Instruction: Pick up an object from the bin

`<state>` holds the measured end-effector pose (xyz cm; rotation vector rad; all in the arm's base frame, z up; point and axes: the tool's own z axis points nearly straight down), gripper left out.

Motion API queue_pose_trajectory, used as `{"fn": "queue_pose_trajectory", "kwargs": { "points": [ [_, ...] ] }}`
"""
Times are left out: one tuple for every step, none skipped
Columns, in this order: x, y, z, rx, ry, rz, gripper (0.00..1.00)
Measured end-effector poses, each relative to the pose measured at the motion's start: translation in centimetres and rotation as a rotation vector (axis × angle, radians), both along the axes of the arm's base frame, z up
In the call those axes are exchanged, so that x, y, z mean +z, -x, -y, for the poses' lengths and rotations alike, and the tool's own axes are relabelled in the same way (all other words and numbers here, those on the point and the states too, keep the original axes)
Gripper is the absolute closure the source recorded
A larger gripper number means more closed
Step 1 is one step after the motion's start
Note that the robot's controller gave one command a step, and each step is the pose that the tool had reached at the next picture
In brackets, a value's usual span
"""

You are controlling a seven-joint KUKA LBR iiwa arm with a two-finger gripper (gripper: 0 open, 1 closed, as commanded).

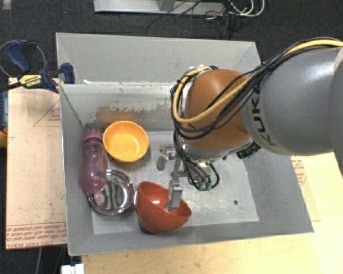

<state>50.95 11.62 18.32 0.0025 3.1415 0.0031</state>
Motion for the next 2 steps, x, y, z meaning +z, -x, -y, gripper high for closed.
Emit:
{"fn": "queue_pose_trajectory", "kwargs": {
  "points": [
    [0.0, 0.0, 0.0, 0.000, 0.000, 0.000, 0.00],
    [-6.7, -0.3, -0.1, 0.169, 0.000, -0.003, 0.00]
  ]
}}
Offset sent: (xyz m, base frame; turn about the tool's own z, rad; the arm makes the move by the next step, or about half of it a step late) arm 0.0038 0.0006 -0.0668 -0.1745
